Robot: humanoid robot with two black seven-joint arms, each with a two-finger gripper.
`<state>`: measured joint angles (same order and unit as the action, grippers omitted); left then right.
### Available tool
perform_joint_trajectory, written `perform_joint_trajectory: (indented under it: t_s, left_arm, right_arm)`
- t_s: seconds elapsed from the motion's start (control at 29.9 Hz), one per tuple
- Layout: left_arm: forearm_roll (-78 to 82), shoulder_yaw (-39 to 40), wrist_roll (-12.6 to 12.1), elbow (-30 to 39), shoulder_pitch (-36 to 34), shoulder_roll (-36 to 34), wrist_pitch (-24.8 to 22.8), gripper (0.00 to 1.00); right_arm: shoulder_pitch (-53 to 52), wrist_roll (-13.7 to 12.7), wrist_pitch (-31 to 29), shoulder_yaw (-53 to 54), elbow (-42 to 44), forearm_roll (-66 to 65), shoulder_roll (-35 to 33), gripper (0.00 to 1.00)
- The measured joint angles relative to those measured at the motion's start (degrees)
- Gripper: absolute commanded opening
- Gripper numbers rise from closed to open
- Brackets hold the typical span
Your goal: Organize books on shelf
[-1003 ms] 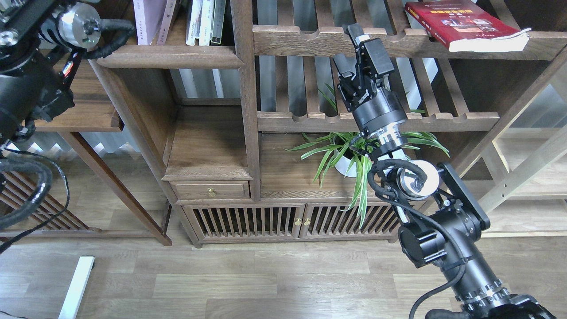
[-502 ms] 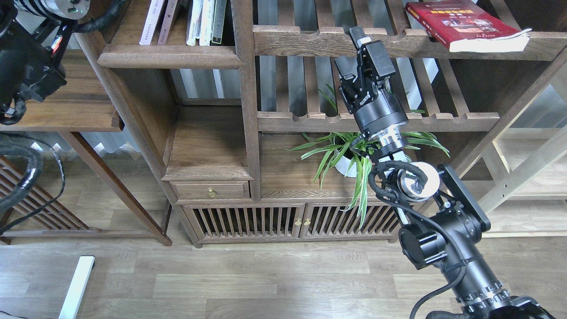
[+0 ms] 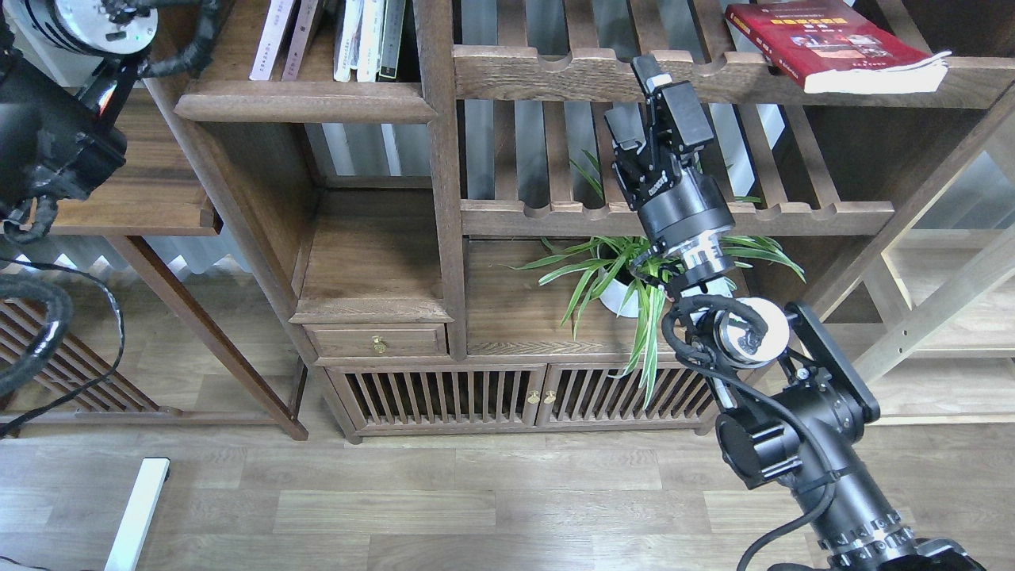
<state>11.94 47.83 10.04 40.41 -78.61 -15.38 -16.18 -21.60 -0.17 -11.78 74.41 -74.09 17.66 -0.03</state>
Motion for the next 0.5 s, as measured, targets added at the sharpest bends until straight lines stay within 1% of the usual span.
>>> perform_joint_trajectory:
  t_s: [0.07,0.23,0.27,0.37,0.5]
  left_arm:
    - [-2.12,0.67,0.04,0.19,0.62,-0.25,-3.75,0.56]
    - [-7.31,1.72,0.08,0.98,1.38,-0.88,-9.65,0.60]
    - [-8.25,1.80,0.08,1.43,1.69,-1.02,-10.61,0.62]
    - [-10.60,2.15,0.08,3.26,3.29,-1.25,-11.66,0.68]
    - [-11.55,3.42,0.05,7.18,5.94,-1.60,-11.81,0.69]
  right_arm:
    - [0.22,0.00,0.00,-0.18,0.00,0.00,0.02,0.92]
    - [0.40,0.00,0.00,-0.55,0.00,0.00,0.03,0.93]
    - [0.43,0.00,-0.04,-0.56,0.00,0.00,0.03,0.93]
    - [0.94,0.00,-0.84,-0.30,0.00,0.00,-0.09,0.93]
    - [2.28,0.00,-2.34,0.04,0.00,-0.01,-1.22,0.93]
